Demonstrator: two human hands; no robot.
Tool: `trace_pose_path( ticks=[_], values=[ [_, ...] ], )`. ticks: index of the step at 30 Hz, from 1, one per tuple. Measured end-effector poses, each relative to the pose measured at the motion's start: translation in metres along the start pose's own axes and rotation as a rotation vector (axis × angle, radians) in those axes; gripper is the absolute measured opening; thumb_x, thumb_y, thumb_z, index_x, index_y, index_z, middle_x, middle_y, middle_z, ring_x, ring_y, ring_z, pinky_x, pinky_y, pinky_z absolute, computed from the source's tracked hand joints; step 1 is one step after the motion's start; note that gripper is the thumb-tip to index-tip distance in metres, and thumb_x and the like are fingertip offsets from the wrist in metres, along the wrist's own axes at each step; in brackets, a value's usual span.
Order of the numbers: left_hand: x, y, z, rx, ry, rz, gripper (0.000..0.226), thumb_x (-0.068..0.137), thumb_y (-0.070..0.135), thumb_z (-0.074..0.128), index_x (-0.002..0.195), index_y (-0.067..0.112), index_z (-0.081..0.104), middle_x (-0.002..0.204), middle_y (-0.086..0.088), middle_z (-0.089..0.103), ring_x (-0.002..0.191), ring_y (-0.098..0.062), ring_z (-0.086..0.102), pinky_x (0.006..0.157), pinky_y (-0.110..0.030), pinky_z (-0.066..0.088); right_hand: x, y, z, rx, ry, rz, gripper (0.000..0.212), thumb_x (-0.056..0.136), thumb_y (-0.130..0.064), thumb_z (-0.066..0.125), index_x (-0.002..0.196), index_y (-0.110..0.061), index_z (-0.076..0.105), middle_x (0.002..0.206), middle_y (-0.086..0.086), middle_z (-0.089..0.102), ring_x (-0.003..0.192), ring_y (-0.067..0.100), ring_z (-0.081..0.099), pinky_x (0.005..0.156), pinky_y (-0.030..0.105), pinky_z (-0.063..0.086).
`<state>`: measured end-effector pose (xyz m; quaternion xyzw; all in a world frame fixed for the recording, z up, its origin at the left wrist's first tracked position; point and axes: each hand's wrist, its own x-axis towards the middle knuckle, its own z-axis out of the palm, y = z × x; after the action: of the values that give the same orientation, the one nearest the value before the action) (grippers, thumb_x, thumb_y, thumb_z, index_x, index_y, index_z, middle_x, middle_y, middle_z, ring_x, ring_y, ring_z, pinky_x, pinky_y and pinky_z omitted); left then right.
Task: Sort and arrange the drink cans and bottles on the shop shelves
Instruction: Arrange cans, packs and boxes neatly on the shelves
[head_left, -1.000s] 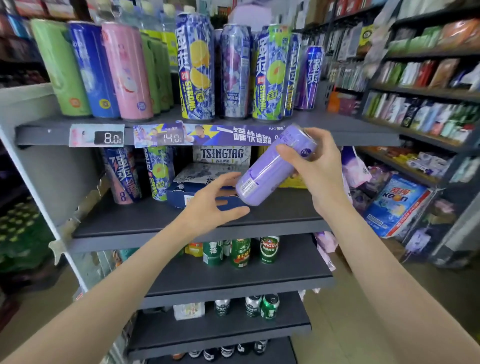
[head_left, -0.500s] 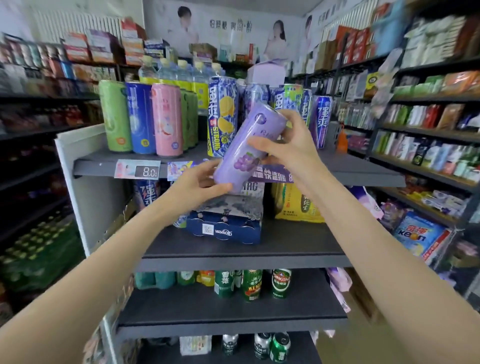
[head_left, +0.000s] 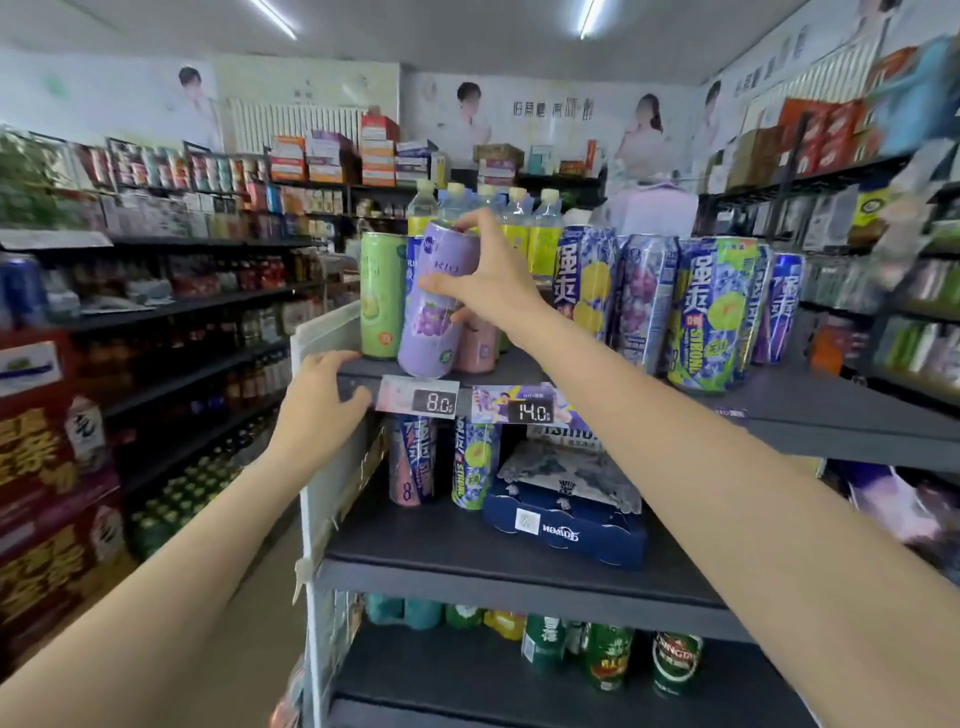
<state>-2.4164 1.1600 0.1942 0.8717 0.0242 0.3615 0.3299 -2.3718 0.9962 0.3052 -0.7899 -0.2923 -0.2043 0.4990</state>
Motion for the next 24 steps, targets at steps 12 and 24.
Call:
trace_pose_path(
  ticks=[12,24],
  values=[
    [0.022,0.007,0.014,-0.11,-0.071,0.102,0.073,0.085,0.02,0.063,0.146,0.019,0.023,0.135,-0.005,0.047,0.123,-0.023,0.045,0.083,-0.023,0.035,0.028,-0.003,0.03,-0.897,0.015,-0.302,0.063,0.08,-0.051,0.065,0.125,-0.012,0.045,0.142,0.01,0.025,0.125,0.029,0.032,0.089,0.036,0.037],
    [0.055,0.008,0.035,-0.219,-0.087,0.071,0.096,0.072,0.029,0.077,0.147,0.012,0.02,0.146,-0.009,0.034,0.134,-0.023,0.032,0.103,-0.03,0.029,0.02,0.025,0.01,-0.878,-0.068,-0.288,0.097,0.075,-0.052,0.069,0.149,-0.03,0.01,0.155,0.006,0.01,0.142,0.035,0.006,0.114,0.055,0.011]
  ],
)
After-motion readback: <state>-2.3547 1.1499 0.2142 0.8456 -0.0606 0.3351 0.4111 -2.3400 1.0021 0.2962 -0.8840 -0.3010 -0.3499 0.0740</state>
